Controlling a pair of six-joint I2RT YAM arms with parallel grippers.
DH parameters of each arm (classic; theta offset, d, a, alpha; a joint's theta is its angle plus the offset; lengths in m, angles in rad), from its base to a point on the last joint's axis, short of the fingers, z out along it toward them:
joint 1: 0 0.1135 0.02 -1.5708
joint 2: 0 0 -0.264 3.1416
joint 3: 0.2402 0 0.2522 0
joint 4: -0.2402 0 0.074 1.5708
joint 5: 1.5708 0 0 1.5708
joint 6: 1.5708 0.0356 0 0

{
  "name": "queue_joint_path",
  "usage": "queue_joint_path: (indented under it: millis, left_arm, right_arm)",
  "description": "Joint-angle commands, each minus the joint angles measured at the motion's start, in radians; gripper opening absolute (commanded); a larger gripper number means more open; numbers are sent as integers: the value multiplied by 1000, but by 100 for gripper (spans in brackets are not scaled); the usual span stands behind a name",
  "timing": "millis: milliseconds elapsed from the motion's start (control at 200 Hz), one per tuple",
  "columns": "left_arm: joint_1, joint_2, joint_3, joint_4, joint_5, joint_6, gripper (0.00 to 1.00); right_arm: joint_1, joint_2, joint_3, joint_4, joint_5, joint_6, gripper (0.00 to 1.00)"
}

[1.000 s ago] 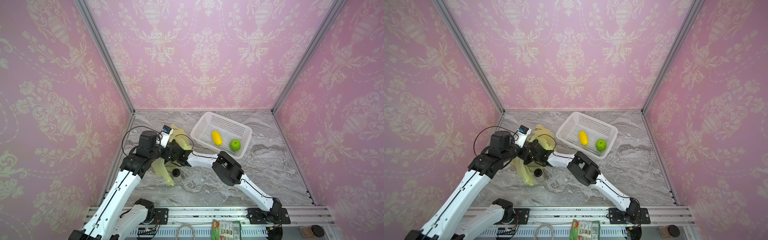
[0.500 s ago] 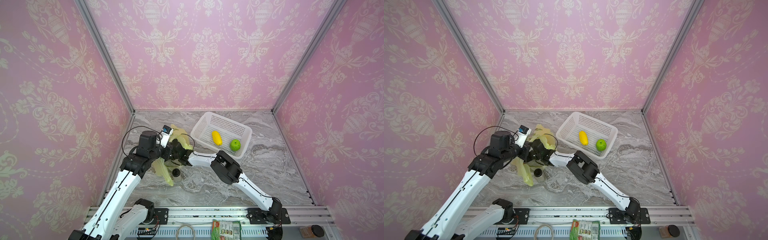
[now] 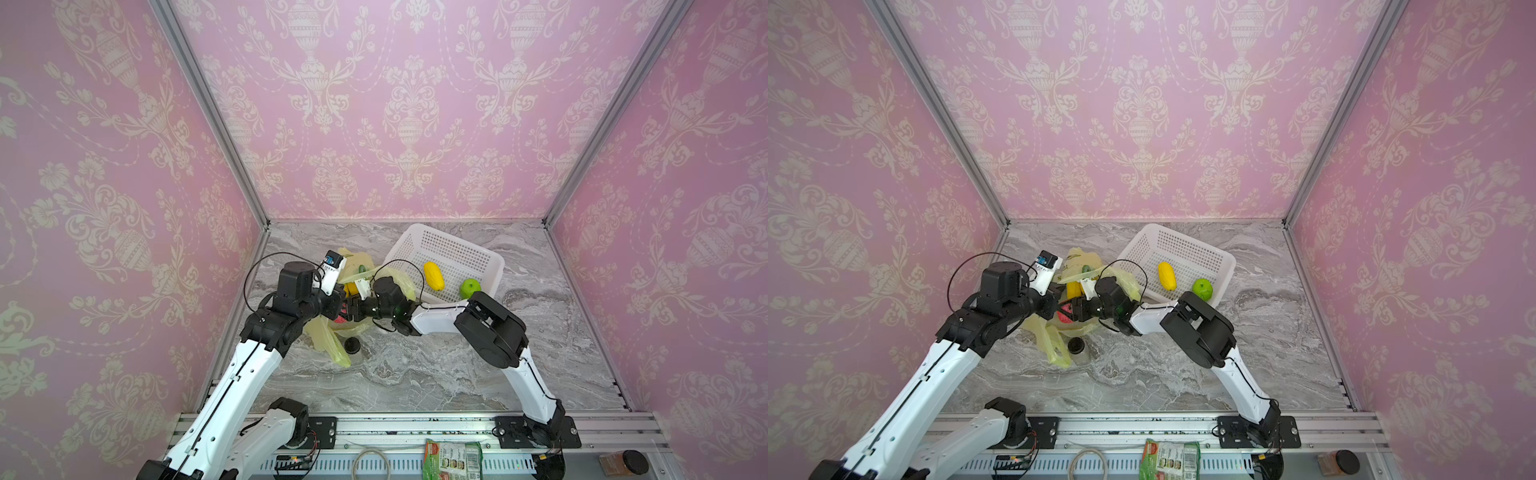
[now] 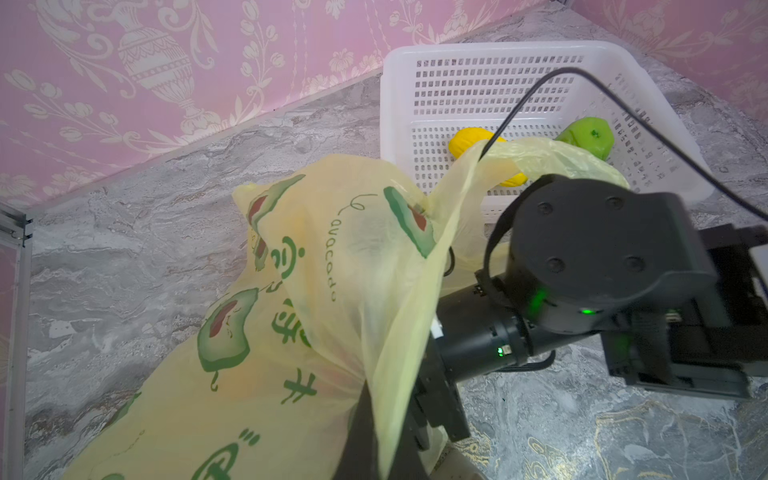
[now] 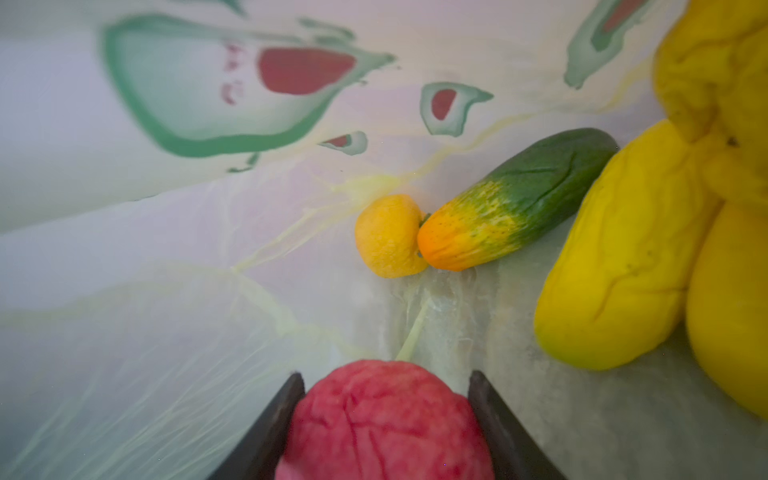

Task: Untie the knot of the plastic bag and take out the fruit
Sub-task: 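Reach the right gripper into the bag and grasp the pink fruit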

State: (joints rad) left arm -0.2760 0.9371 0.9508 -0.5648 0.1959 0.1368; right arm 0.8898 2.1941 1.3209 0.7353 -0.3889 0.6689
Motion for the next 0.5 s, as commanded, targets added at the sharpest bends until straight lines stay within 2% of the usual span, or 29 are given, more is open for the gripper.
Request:
queue_joint_path:
  millis: [0, 100, 170, 490]
  left_arm:
    - [4, -1, 1, -9, -34, 0, 0]
    - [4, 2, 2, -10, -44, -2, 0]
    - [5, 5, 3, -11, -44, -4, 0]
    - [5, 7, 4, -12, -44, -8, 0]
  right_arm:
    - [3, -100, -115, 175, 20, -45, 35]
    - [7, -177, -218, 186, 45, -66, 29]
    - [19, -224, -238, 131, 71, -132, 27]
    - [99, -227, -184, -55, 145, -245, 22]
